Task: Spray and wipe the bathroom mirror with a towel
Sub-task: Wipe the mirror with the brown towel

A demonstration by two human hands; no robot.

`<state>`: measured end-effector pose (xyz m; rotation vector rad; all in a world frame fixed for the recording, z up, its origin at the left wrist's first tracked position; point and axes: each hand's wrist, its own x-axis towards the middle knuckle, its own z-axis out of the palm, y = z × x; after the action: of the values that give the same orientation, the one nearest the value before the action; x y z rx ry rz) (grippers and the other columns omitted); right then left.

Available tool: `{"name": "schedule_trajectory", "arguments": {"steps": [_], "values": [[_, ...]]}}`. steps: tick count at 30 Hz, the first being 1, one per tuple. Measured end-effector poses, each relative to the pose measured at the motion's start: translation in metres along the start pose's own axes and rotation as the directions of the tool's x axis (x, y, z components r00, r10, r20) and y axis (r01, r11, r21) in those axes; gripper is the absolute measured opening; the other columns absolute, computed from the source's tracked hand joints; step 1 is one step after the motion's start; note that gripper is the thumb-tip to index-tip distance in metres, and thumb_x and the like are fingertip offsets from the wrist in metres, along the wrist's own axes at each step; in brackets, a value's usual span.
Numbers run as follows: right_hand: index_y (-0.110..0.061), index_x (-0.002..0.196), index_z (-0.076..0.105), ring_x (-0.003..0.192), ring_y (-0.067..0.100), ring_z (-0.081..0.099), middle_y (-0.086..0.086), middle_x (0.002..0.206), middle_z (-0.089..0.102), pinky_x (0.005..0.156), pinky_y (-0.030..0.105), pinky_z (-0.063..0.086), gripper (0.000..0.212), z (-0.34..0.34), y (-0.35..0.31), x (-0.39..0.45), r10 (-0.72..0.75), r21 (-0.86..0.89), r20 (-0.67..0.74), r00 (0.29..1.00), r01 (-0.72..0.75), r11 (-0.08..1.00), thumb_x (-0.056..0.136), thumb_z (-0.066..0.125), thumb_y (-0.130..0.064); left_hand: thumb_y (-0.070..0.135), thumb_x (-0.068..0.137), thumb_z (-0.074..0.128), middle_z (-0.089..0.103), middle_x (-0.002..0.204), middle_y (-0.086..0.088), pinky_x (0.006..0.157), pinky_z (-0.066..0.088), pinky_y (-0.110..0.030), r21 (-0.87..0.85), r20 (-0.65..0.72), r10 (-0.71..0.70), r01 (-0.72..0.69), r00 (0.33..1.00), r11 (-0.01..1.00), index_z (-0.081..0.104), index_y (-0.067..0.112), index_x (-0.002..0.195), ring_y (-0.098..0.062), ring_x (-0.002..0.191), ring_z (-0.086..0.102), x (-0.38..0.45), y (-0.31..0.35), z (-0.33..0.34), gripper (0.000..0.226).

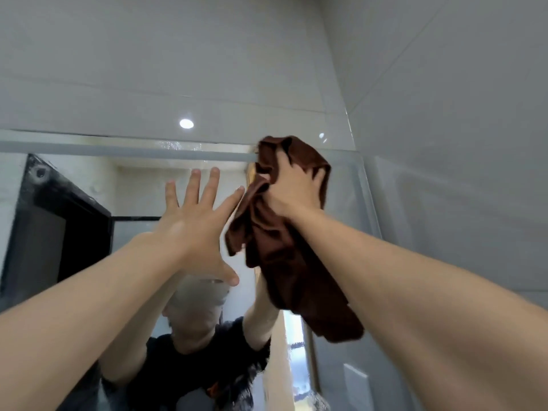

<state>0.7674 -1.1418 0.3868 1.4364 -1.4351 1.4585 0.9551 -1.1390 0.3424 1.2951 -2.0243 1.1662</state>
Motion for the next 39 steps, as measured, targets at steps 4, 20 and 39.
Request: {"name": "schedule_trajectory", "arguments": {"steps": [4, 20, 39], "values": [[-0.031, 0.158, 0.025, 0.15, 0.036, 0.029, 0.018, 0.15, 0.052, 0.124, 0.059, -0.002, 0.074, 0.007, -0.01, -0.023, -0.145, 0.005, -0.01, 0.989, 0.145, 0.989, 0.088, 0.039, -0.051, 0.085, 0.069, 0.054, -0.037, 0.16, -0.012, 0.119, -0.006, -0.067, -0.031, -0.053, 0.011, -0.013, 0.999, 0.999, -0.029, 0.037, 0.151, -0.04, 0.148, -0.031, -0.004, -0.003, 0.002, 0.126], [-0.022, 0.153, 0.034, 0.146, 0.04, 0.033, 0.02, 0.151, 0.048, 0.123, 0.054, 0.019, 0.07, -0.037, 0.122, 0.022, -0.069, -0.107, -0.043, 0.997, 0.064, 0.992, 0.089, 0.039, -0.051, 0.095, 0.041, 0.063, -0.043, 0.156, -0.013, 0.12, -0.006, -0.066, 0.02, 0.019, -0.056, 0.056, 0.998, 0.998, -0.038, 0.036, 0.147, -0.041, 0.145, -0.036, -0.002, 0.007, -0.003, 0.157], [-0.025, 0.16, 0.024, 0.153, 0.032, 0.022, 0.014, 0.157, 0.044, 0.126, 0.054, 0.0, 0.075, -0.016, 0.13, -0.083, -0.193, -0.123, 0.079, 0.978, 0.201, 0.972, 0.09, 0.032, -0.051, 0.063, 0.053, 0.089, -0.039, 0.16, -0.01, 0.11, -0.006, -0.079, 0.003, 0.107, 0.075, -0.075, 0.991, 0.997, -0.023, 0.036, 0.153, -0.042, 0.145, -0.035, 0.02, 0.086, -0.017, 0.152]]}}
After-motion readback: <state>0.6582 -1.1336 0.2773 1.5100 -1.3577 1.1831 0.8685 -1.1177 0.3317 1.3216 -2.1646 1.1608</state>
